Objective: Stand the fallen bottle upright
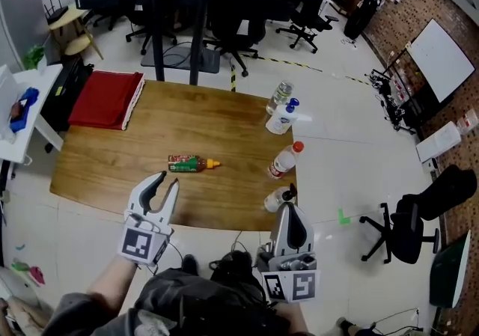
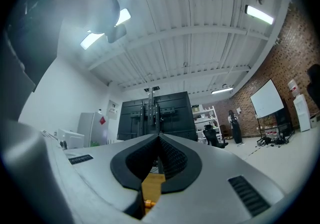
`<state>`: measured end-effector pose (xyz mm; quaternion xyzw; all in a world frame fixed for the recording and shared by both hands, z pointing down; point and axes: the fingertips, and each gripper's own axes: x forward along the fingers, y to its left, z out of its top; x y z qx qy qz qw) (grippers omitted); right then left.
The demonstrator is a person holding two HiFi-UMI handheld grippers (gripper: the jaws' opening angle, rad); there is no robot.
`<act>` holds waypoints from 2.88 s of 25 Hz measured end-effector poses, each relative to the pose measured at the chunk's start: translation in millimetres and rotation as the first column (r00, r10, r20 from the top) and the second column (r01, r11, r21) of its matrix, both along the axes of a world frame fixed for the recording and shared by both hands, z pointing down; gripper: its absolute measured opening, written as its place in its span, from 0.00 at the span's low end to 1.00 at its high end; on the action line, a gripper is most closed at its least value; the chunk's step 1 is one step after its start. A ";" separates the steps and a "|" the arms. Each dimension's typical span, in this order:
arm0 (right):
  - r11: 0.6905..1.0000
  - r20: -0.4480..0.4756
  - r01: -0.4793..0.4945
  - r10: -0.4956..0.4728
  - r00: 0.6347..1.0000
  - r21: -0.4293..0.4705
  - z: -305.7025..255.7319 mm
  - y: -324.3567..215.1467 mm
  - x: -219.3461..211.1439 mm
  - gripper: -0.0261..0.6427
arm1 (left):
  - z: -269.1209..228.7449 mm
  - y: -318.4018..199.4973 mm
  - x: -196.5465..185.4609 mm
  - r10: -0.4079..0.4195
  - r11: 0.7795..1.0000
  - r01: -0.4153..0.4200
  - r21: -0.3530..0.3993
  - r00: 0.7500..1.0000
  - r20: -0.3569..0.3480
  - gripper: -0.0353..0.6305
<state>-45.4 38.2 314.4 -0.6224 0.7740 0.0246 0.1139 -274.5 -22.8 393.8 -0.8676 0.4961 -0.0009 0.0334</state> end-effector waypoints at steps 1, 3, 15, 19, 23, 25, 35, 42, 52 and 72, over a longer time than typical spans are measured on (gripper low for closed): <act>1.000 0.001 0.004 -0.004 1.000 -0.002 1.3 -2.5 -1.9 0.06 | 0.6 -1.8 -1.2 0.000 1.000 0.000 -0.003 1.000 0.001 0.24; 1.000 0.011 0.008 -0.008 1.000 -0.015 5.2 -10.0 -4.6 0.06 | 1.1 -6.7 -3.2 -0.006 1.000 0.005 -0.011 1.000 -0.019 0.24; 0.985 0.046 0.170 -0.169 0.985 -0.008 24.5 -85.1 -0.6 0.06 | 18.4 -45.4 31.4 -0.046 0.997 0.045 -0.064 0.999 -0.017 0.24; 0.968 0.056 0.252 -0.251 0.966 0.006 21.7 -110.4 3.5 0.06 | 20.5 -65.7 46.3 -0.087 0.992 0.084 -0.097 0.996 -0.033 0.24; 0.956 0.083 0.292 -0.291 0.953 0.005 27.0 -133.5 13.6 0.06 | 24.6 -78.7 67.8 -0.086 0.993 0.087 -0.084 0.996 0.025 0.25; 0.954 0.093 0.300 -0.299 0.950 0.004 29.6 -140.6 13.1 0.06 | 27.6 -82.3 73.4 -0.072 0.994 0.075 -0.082 0.996 0.042 0.25; 0.942 0.121 0.335 -0.329 0.937 -0.034 42.6 -168.4 12.8 0.06 | 50.8 -109.6 87.5 -0.054 0.986 0.061 -0.155 0.997 0.054 0.25; 0.954 0.128 0.295 -0.287 0.949 -0.050 48.8 -190.9 -7.4 0.06 | 87.3 -131.5 99.3 0.106 0.976 -0.073 -0.206 0.982 0.157 0.37; 0.971 0.121 0.231 -0.223 0.967 -0.062 52.7 -217.7 -20.7 0.06 | 161.1 -161.5 110.1 0.358 0.906 -0.206 -0.370 0.839 0.411 0.53; 0.981 0.169 0.165 -0.146 0.975 -0.103 77.9 -250.0 4.0 0.06 | 269.2 -194.4 152.1 0.712 0.702 -0.292 -0.649 0.287 0.641 0.65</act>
